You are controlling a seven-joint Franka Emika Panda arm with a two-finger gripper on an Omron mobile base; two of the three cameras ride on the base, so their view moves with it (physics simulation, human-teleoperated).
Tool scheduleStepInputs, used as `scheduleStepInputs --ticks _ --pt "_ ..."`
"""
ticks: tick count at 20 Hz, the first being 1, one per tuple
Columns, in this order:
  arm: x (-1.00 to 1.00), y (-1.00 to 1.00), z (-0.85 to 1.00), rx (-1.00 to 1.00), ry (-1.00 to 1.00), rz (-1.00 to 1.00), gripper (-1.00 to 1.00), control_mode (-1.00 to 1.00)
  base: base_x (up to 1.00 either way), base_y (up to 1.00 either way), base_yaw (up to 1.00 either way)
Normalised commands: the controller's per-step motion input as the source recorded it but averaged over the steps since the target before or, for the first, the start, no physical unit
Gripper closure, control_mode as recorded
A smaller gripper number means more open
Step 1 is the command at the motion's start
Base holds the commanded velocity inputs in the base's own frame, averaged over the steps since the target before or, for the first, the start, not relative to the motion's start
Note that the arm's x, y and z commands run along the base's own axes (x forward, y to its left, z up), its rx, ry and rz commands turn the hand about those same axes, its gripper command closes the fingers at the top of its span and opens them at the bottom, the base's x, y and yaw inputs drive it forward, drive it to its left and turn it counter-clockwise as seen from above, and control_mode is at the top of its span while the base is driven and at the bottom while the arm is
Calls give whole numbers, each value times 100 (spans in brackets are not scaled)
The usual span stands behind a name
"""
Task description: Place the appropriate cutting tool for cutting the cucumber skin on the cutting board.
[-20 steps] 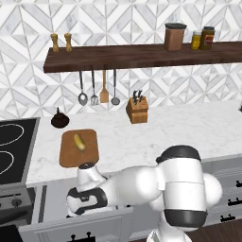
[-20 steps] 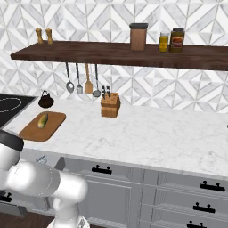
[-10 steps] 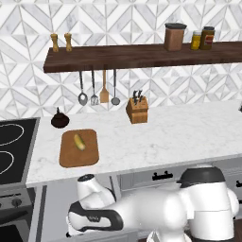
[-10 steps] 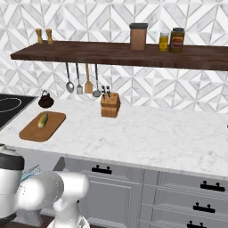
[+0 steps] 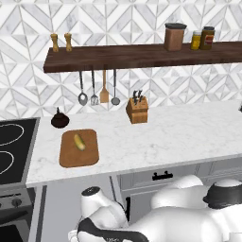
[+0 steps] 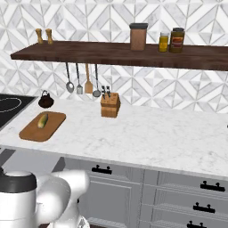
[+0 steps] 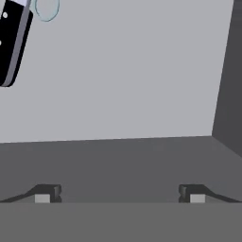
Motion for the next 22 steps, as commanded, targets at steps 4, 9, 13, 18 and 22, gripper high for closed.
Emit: scheduleStepInputs --ticks 4,9,13,18,22 --pt "-36 0 22 0 0 0 -100 -100 0 0 0" --pt "3 22 32 0 -5 0 -100 -100 0 0 0" --pt "2 18 38 0 -15 0 -100 -100 0 0 0" --pt "19 22 36 0 -13 0 -100 -100 0 0 0" --pt "26 19 28 -1 -15 0 -100 -100 0 0 0"
